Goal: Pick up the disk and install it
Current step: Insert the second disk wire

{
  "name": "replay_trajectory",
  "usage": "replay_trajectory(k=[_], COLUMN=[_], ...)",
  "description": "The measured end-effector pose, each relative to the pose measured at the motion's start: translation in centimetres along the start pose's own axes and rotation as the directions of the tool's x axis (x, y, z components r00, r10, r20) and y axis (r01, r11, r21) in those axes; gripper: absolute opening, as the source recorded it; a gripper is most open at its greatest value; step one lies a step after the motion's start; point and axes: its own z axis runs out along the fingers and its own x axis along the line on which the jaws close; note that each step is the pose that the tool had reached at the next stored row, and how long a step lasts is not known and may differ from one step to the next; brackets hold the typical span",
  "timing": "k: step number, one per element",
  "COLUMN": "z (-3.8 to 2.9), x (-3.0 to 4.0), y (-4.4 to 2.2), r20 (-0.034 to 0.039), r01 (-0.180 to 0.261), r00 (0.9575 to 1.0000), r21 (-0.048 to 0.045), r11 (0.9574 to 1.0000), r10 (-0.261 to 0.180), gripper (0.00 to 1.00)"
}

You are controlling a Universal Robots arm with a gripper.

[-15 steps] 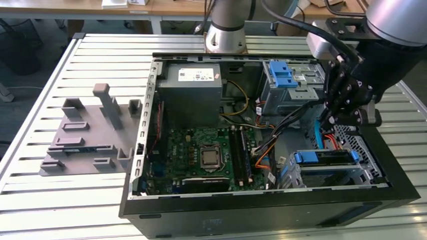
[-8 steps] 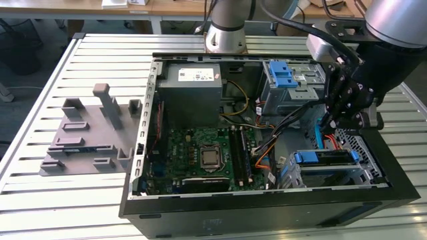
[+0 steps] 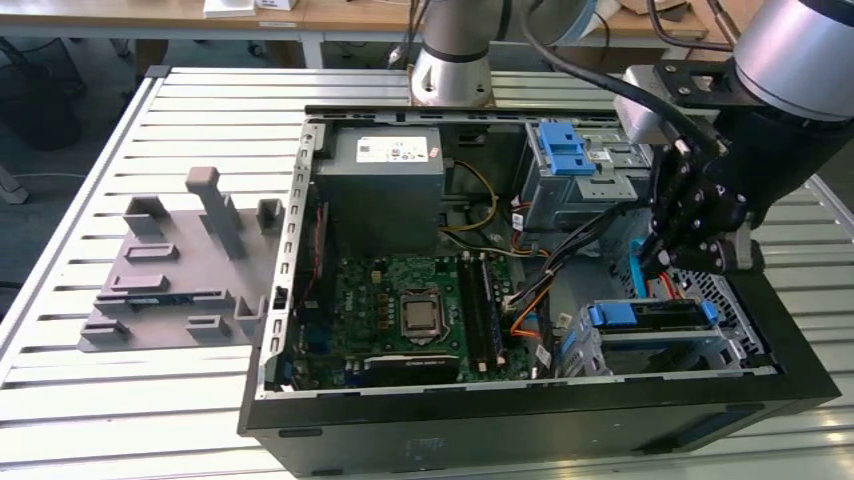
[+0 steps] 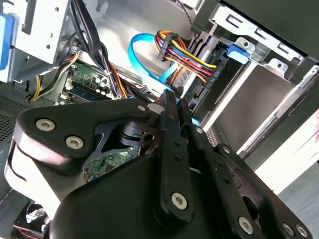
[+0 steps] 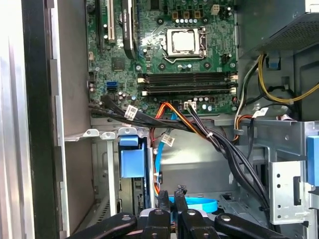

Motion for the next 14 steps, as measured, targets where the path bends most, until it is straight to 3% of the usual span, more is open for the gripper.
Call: replay_trajectory(k=[14], z=[0.94], x=[1.73], y=[-0.11], r20=[0.0061], r01=[0.0], r00=[1.0], r21=[-0.0005], r11=[1.0], r10=[0.0], gripper=[0.16])
